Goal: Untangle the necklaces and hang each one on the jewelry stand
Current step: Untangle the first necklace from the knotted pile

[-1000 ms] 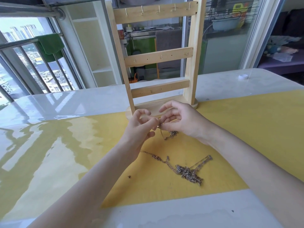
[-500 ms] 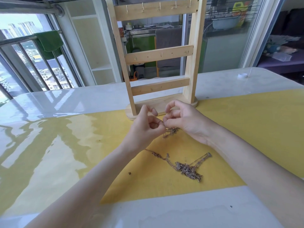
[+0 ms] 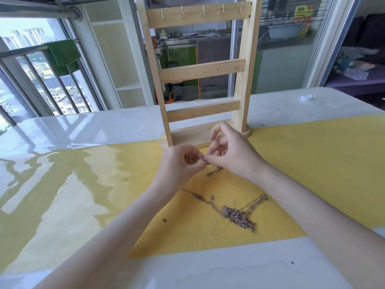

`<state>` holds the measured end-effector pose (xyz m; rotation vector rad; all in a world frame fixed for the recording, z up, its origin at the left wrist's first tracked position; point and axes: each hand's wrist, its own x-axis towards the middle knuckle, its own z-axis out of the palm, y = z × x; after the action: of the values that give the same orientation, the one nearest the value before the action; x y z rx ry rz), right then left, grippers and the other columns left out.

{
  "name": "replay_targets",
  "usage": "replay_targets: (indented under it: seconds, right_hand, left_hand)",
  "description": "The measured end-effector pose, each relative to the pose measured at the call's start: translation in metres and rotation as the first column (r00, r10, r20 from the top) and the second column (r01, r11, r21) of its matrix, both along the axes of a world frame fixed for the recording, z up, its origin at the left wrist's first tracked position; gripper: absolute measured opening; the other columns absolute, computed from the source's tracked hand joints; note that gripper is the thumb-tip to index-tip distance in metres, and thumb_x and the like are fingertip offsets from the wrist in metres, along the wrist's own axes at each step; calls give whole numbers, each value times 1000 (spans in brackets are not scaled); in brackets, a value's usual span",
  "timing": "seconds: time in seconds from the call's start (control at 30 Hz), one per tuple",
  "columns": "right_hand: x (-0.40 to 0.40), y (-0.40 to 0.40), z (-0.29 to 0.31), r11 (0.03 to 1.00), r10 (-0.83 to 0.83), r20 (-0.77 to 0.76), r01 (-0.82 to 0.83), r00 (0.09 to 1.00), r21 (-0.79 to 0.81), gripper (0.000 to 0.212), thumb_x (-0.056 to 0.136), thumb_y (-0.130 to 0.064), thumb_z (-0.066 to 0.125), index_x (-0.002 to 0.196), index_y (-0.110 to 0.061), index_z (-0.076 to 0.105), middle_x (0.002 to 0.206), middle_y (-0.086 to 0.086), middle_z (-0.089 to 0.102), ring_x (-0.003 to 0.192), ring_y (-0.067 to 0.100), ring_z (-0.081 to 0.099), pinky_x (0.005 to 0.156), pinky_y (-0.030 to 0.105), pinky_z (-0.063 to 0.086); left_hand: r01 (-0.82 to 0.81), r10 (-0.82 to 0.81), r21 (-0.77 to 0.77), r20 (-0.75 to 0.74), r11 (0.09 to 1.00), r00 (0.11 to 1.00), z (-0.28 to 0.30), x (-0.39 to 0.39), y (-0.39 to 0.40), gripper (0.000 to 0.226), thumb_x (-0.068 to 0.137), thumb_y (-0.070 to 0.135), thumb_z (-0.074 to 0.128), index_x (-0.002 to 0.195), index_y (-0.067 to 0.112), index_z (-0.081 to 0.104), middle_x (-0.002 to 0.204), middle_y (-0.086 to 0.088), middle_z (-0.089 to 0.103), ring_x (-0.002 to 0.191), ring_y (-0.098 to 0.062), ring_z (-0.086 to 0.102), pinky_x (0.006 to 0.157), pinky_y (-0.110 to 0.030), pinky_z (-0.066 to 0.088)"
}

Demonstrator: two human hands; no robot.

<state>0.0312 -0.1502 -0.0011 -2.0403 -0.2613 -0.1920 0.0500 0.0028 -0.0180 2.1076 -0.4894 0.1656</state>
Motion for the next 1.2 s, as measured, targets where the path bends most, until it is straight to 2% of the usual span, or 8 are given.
replay_targets:
  seconds: [0.2,0.37,0.57,0.67,0.83,1.03,1.1,1.2]
  right_hand:
    - [1,-5,5,994,96,-128,-102,987,-40,36,80,-1,66,86,-24,39,75,-2,64,60,7,47,68,25,45]
    - [0,-6,8,975,152,-178,-177,972,-137,32,77,2,66,86,-22,47,73,-3,61,60,8,46,66,22,43]
    - [3,-11,7,957,123,-191,-168,974,-237,20,77,1,66,84,-18,64,71,-5,63,56,-2,50,64,18,45]
    - [2,-15,7,979,146,-212,-173,966,-111,14,80,1,68,86,-11,72,81,5,70,67,3,57,70,20,47]
    - [2,-20,8,979,182,-203,-158,962,128,5,81,-13,72,86,-14,73,75,-1,66,69,5,52,62,15,41]
    - [3,-13,1,974,148,-210,-106,966,198,5,79,-16,73,79,-12,73,73,1,66,67,5,53,64,17,42]
    - [2,-12,1,970,136,-212,-87,968,226,3,78,-13,74,77,-11,72,76,5,66,74,12,55,72,25,44]
    - [1,-12,4,976,138,-206,-98,969,196,7,80,-8,72,74,-11,69,72,3,64,74,14,55,73,27,45]
  left_hand:
    - [36,-53,-95,-175,995,983,4,-3,-2,12,81,7,60,69,11,62,53,12,53,50,-2,43,51,-11,35]
    - [63,-105,-143,-314,988,944,4,-4,-3,13,69,26,58,67,13,61,62,3,53,62,-13,42,65,-30,35]
    - [65,-114,-165,-308,984,945,6,-5,-3,11,66,26,55,59,19,59,54,9,55,54,-10,43,63,-30,37]
    - [43,-103,-210,-285,977,953,9,-1,0,14,67,27,54,62,15,59,53,12,54,50,-6,45,62,-26,39]
    - [75,-157,-268,-301,961,940,8,0,1,17,84,14,61,67,13,59,54,12,55,54,-6,45,60,-20,42]
    - [120,-214,-306,-295,944,931,11,1,5,21,90,3,53,71,14,54,58,11,55,62,-10,46,59,-20,43]
    - [123,-228,-313,-327,942,917,12,0,7,22,91,5,53,72,14,55,59,11,55,61,-9,46,60,-21,43]
    - [111,-259,-346,-418,932,871,13,-1,6,22,92,10,55,71,17,58,61,10,56,61,-9,46,62,-21,44]
